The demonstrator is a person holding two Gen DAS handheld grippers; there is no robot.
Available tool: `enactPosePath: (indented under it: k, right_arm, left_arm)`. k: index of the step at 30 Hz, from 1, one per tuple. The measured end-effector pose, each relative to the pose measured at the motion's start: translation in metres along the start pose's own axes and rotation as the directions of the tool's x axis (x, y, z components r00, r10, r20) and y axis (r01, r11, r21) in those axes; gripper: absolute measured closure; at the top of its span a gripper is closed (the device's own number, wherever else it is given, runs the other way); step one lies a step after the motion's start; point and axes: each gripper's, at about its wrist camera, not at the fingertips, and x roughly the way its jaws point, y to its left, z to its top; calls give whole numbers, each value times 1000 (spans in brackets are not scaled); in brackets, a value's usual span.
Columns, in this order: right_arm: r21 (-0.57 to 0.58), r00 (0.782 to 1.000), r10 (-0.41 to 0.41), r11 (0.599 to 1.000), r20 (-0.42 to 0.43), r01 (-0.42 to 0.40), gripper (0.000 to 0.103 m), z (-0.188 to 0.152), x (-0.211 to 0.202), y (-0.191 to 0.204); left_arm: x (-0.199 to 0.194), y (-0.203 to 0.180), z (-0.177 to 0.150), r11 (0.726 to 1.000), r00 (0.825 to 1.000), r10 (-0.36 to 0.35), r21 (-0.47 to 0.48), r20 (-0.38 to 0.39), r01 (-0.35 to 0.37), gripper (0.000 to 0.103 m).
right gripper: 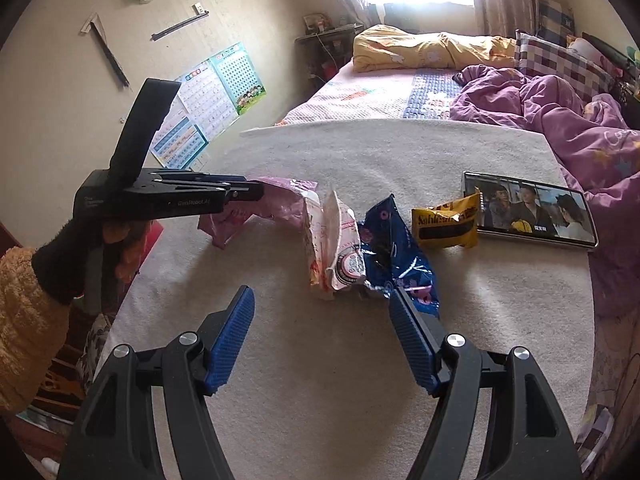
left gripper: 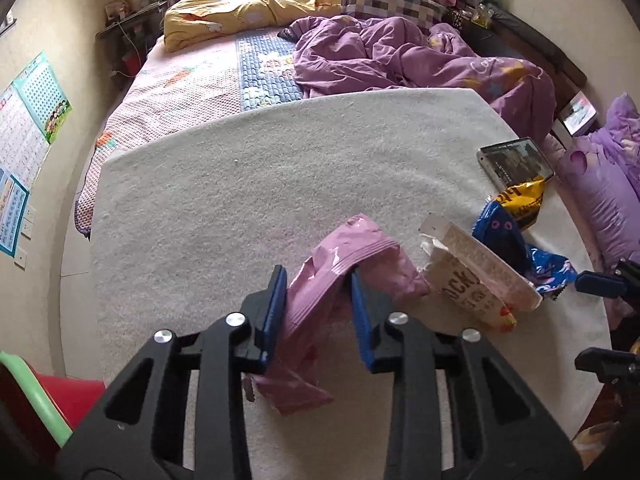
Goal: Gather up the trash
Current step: 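Grasp the pink bag with the left tool while the right tool grasps the white-pink snack bag, then carry the pink bag and white-pink snack bag over the red bucket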
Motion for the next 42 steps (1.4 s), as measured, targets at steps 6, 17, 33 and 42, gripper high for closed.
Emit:
enactPosePath:
  k: [6,17,33,42]
  right_arm:
    - [-54,999,31,998,6,-31,35,16,6,9]
    - [-94,997,2,996,-71,-8,46,48,54,7]
    - [-84,980,123,987,-157,-137,66,23,61,29]
    - [-47,974,123,990,-188,-134,59,-3,64,36]
  left_arm:
    - [-34,-1,-35,983,998,38,-181,52,-28,80]
    - [-88,-19,-95,922,982,164,-369,90,-120,82]
    - [-111,-14,-90,915,985,160,-385,67,-122,81]
    - [-58,-7,-95,906,989,143,-406,21,-122,49]
